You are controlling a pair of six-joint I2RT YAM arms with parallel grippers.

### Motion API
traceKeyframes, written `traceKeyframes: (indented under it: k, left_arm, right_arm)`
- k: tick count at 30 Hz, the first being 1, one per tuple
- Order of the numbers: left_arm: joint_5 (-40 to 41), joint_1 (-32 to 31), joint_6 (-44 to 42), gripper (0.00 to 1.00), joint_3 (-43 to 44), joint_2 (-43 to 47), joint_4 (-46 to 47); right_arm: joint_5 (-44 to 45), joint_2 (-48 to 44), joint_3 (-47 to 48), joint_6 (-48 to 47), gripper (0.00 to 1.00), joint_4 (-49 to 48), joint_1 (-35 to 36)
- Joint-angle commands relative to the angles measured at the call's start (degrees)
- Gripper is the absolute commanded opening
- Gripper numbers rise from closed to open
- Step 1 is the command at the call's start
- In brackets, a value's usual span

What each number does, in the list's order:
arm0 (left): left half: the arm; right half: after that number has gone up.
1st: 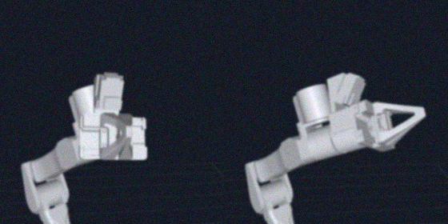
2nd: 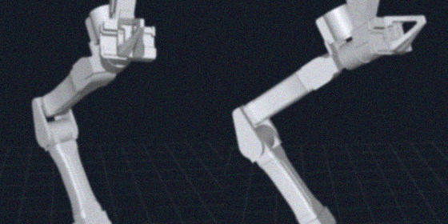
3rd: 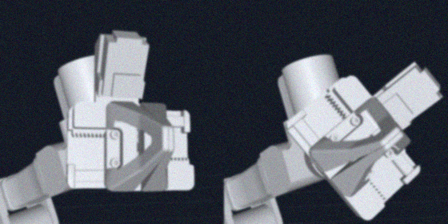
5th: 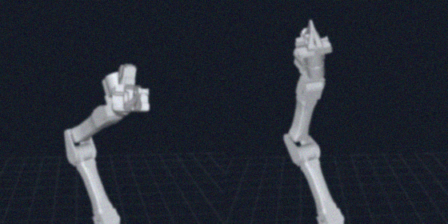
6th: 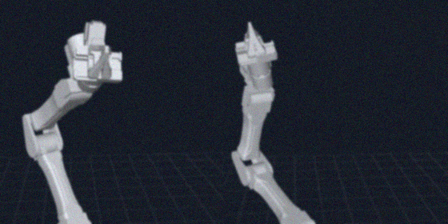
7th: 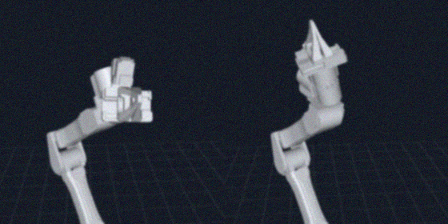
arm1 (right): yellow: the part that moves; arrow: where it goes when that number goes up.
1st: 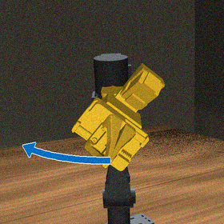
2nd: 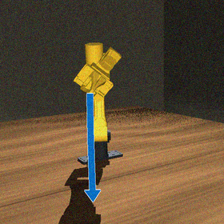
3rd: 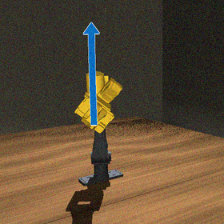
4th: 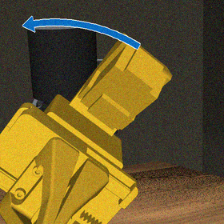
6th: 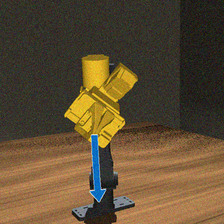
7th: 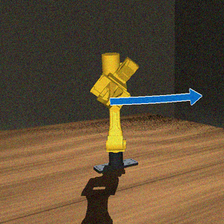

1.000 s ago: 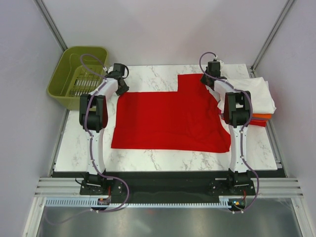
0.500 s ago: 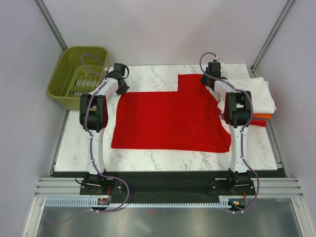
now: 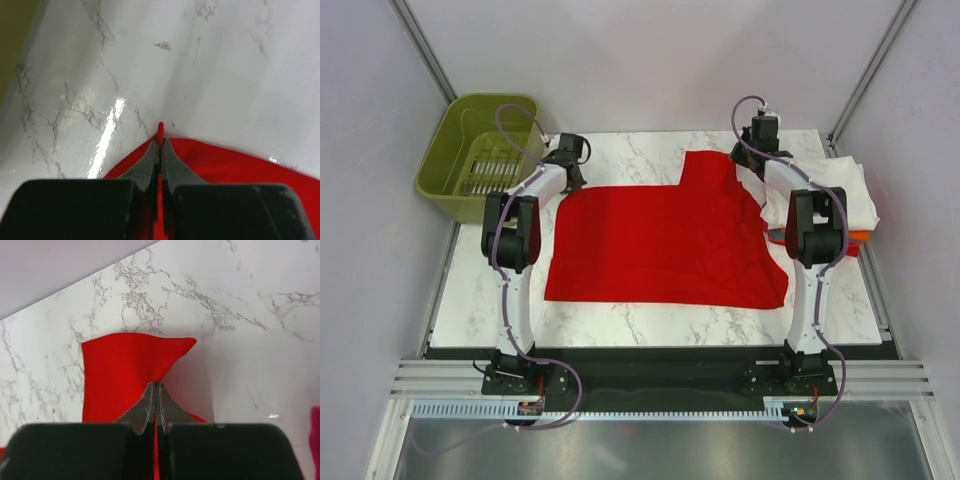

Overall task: Fold and stack the t-shirts
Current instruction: Fold the tshirt

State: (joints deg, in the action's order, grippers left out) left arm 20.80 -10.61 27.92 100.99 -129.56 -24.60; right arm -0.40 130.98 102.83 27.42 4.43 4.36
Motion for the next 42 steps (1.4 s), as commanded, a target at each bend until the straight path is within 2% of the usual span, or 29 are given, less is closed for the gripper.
traceKeyframes:
  k: [1,8,11,16,27,35,42]
  left_arm:
    - [2.93,-0.64,-4.27,0.02,-3.33,7.64,7.02]
    - [4.78,-0.81,-6.65,0.02,-11.33,13.88,13.34]
    - [4.87,-0.81,-8.06,0.02,-17.91,17.22,19.92]
    - [5.22,-0.73,-9.46,0.02,-24.34,21.01,25.81]
    - [3.55,-0.81,-9.03,0.02,-36.55,28.57,35.76]
    - [-0.66,-1.08,-9.73,0.02,-38.85,30.33,37.43]
    - [0.56,-2.22,-10.87,0.02,-39.64,30.68,37.43]
  right_arm:
    - [-2.14,-7.04,-3.06,-1.49,0.0,-2.4,-1.37]
    - [-5.66,-13.29,-10.97,-1.58,0.0,-3.54,-2.16]
    - [-7.23,-16.44,-14.75,-1.23,0.0,-3.99,-2.16]
    - [-8.73,-20.58,-18.01,-1.23,0.0,-3.2,-2.16]
    - [-10.49,-32.09,-29.86,-1.49,0.0,-2.32,-2.08]
    - [-4.88,-38.77,-29.88,-4.04,0.0,3.57,-2.08]
    - [-1.44,-38.34,-27.77,-6.41,0.0,8.05,-2.16]
